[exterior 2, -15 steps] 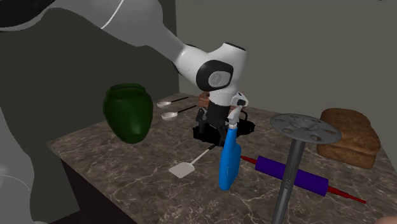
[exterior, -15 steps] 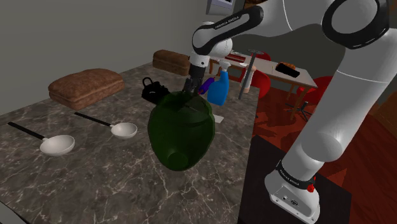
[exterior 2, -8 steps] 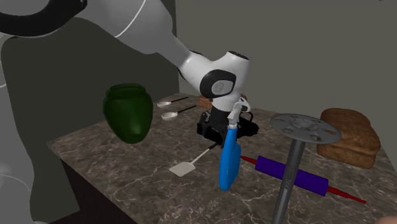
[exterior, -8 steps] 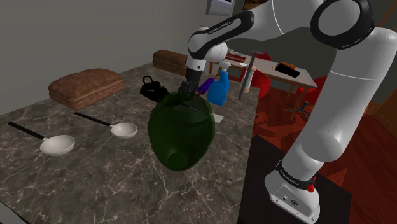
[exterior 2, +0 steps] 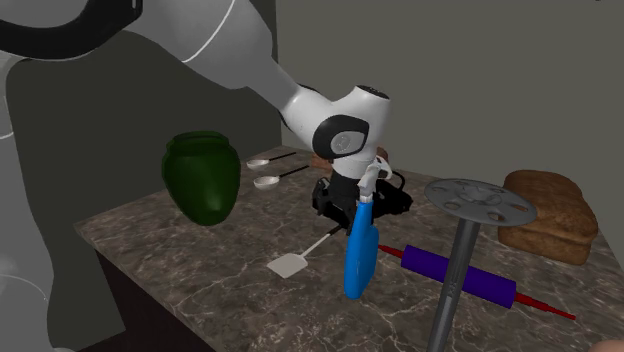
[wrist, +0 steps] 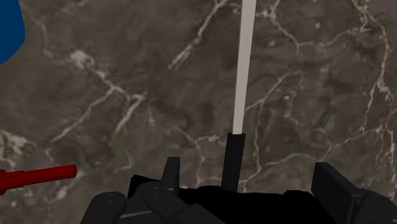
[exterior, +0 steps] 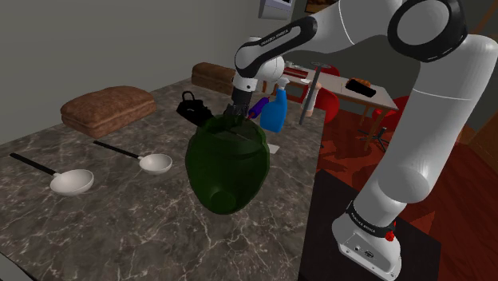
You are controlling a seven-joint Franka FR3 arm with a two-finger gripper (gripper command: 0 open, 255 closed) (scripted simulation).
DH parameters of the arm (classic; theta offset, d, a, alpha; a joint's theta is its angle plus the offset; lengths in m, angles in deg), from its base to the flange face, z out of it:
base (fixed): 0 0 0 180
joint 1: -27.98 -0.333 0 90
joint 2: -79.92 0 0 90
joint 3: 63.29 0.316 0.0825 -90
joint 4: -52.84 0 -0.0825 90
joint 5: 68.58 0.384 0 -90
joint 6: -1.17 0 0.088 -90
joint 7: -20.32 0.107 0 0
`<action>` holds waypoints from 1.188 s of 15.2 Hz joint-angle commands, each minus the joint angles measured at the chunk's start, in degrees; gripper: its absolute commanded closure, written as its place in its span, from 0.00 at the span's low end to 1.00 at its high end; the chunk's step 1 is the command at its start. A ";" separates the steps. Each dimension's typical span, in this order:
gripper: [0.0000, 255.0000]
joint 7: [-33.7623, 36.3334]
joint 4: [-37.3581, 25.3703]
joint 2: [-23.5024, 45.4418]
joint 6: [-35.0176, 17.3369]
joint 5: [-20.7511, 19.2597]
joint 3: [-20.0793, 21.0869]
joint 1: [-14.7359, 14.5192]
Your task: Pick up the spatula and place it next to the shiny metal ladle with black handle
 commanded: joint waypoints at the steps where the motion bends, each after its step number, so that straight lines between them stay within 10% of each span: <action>1: 0.00 0.01 0.24 0.37 -0.12 0.04 0.09 -0.10; 2: 1.00 -0.03 0.40 0.20 -0.10 0.05 0.08 -0.08; 11: 1.00 -0.04 -1.08 1.10 0.47 -0.18 -0.09 0.08; 12: 0.00 -0.04 -1.08 1.10 0.47 -0.18 -0.09 0.08; 18: 0.00 18.58 14.71 -13.77 -7.84 -15.49 1.88 -4.09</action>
